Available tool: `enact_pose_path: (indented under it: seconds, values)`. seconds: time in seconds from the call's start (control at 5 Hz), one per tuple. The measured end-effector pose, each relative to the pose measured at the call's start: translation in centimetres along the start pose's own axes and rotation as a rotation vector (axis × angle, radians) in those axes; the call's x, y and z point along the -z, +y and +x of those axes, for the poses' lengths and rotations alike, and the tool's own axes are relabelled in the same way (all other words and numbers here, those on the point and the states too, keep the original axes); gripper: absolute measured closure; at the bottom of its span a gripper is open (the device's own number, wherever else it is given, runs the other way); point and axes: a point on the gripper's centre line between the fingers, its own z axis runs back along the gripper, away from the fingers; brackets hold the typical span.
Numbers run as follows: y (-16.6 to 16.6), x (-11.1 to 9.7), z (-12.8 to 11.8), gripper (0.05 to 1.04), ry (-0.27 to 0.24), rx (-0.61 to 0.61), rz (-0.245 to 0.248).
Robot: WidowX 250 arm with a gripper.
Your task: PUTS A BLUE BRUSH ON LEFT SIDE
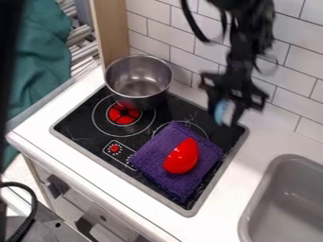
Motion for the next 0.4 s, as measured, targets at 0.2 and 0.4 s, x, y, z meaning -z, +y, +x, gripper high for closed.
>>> enact_pose_path:
  seconds: [0.2,0.4]
  values:
    - [4.8,-3.1,-1.5,0.595,-0.041,-0.048,-0.003]
    - [10.0,-3.6,-3.5,0.595,-0.007,-0.045,0.012]
